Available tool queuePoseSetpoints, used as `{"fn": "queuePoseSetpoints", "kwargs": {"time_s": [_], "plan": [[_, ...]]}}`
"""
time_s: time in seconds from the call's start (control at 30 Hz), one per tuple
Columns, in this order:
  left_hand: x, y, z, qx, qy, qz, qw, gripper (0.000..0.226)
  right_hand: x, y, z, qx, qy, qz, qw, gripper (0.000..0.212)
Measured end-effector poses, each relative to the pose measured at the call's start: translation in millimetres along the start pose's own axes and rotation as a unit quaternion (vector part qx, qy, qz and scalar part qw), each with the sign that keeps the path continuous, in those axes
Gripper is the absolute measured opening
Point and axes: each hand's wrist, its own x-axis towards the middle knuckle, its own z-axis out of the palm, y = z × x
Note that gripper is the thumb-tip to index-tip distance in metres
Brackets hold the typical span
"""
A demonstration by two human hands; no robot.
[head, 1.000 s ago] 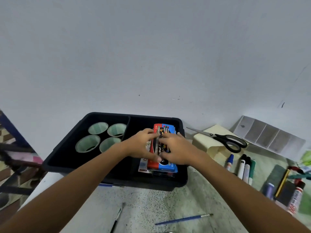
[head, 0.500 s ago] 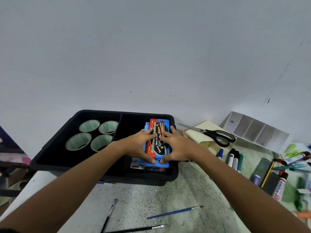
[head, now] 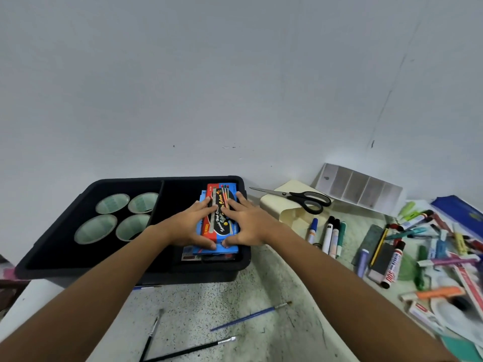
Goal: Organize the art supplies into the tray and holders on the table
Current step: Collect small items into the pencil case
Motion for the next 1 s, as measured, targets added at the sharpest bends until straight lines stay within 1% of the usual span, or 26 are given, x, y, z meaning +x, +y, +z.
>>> {"fn": "queuePoseSetpoints", "kwargs": {"time_s": [0.07, 0.13, 0.2, 0.27, 0.33, 0.47, 0.6, 0.67, 0.77, 0.9, 1.0], "plan": [[-3, 5, -2, 0.025, -0.003, -0.006, 1.0, 0.126, -3, -5, -3, -0.03, 0.017, 0.003, 0.999, 0.094], [-5, 11, -4, 0.053, 0.0, -0.009, 0.999, 0.124, -10, -11, -5, -0.036, 0.052, 0.001, 0.998, 0.085], [-6, 18, -5, 0.077, 0.008, -0.01, 0.997, 0.116, -19, -17, -4, -0.009, 0.078, -0.006, 0.997, 0.073], [-7, 27, -7, 0.096, 0.017, -0.013, 0.995, 0.11, -32, -19, -1, 0.027, 0.09, -0.003, 0.996, 0.064], [-7, 39, -11, 0.117, 0.02, -0.011, 0.993, 0.106, -44, -17, 1, 0.036, 0.094, -0.006, 0.995, 0.056], [4, 83, -20, 0.15, 0.03, 0.044, 0.987, 0.096, -77, -5, -1, 0.056, 0.129, -0.015, 0.99, 0.047], [22, 144, -19, 0.147, 0.057, 0.151, 0.976, 0.081, -117, 18, -9, 0.054, 0.166, 0.006, 0.985, 0.041], [34, 177, -14, 0.143, 0.059, 0.21, 0.965, 0.077, -142, 36, -15, 0.05, 0.175, 0.029, 0.983, 0.039], [62, 232, 4, 0.134, 0.027, 0.287, 0.948, 0.077, -194, 76, -25, 0.048, 0.196, 0.098, 0.974, 0.038], [105, 305, 36, 0.169, 0.021, 0.346, 0.923, 0.079, -278, 138, -36, 0.056, 0.231, 0.207, 0.949, 0.039], [141, 368, 65, 0.173, -0.01, 0.378, 0.909, 0.079, -345, 192, -41, 0.051, 0.246, 0.285, 0.925, 0.038]]}}
